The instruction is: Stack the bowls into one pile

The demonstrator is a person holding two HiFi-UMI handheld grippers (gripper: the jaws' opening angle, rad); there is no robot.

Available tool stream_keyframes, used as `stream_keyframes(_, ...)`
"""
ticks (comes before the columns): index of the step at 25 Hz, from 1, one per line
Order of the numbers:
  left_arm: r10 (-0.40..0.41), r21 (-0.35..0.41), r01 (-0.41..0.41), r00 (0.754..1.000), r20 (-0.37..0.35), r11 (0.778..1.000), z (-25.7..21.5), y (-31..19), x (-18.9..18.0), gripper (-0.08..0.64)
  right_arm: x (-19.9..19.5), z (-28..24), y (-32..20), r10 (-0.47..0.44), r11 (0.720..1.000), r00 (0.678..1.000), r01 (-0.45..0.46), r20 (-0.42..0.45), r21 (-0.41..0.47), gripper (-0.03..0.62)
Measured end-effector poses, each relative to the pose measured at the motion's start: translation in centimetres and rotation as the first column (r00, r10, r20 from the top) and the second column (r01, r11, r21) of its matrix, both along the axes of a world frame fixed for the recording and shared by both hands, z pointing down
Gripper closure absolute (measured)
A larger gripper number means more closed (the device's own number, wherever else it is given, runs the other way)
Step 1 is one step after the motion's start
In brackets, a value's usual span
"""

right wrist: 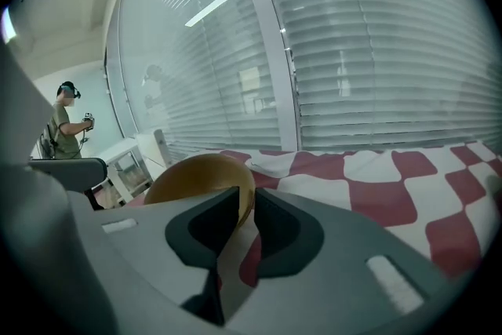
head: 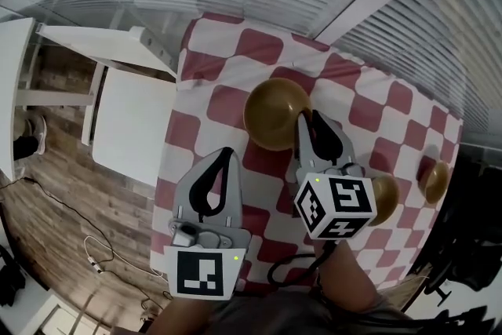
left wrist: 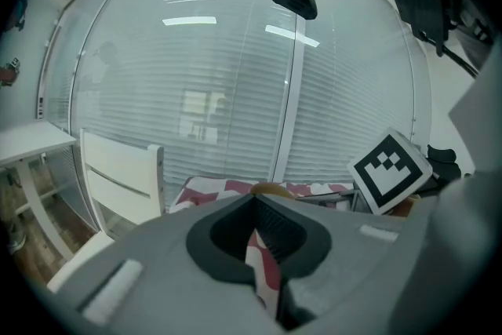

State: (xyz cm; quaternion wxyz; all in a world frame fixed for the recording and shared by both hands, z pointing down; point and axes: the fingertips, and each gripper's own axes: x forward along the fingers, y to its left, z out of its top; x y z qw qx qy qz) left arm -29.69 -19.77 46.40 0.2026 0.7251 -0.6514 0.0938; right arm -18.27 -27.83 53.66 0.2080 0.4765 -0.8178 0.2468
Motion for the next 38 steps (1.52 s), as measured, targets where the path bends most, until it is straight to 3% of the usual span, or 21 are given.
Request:
stream_keyframes(4,-0.005,-0.001,0.005,1.000,-0.005,1.000,0.5,-0.1,-0.5,0.560,0.0,0.6,-0.2,0.020,1.000,1.000,-0.020,0.002,-0.006,0.531)
stream_keyframes(11,-0.002,0.033,0.001,1.000,0.020,0.999,-1.2,0.0,-0.2,0.560,0.3,-1.9,-0.1,0.037,0.999,0.994,-0.038,0.101,0.013,0.554)
stream_keyframes(16,0.011,0.103,-0.016,0.999,0.043,0.995,-3.9,0.5,1.6,0.560,2.6,-5.6,0.3,0.057,0.995,0.988,-0.068,0.147,0.069,0.555)
stream_keyframes(20,0.036,0.162,-0.045,0.998,0.056,0.986,-6.9,1.7,4.8,0.560,5.8,-9.7,1.5,0.079,0.987,0.980,-0.103,0.181,0.126,0.555)
stream_keyframes(27,0.128,0.286,-0.145,0.989,0.079,0.947,-13.0,4.2,12.1,0.560,13.9,-16.8,4.6,0.146,0.957,0.966,-0.193,0.215,0.216,0.555)
stream_keyframes(33,0.199,0.331,-0.218,0.976,0.090,0.918,-15.8,6.4,18.0,0.560,21.0,-19.4,7.8,0.209,0.933,0.954,-0.261,0.216,0.248,0.555)
stream_keyframes(38,0.238,0.329,-0.255,0.967,0.092,0.909,-15.8,7.4,20.8,0.560,24.5,-18.7,9.8,0.254,0.923,0.944,-0.302,0.210,0.240,0.555)
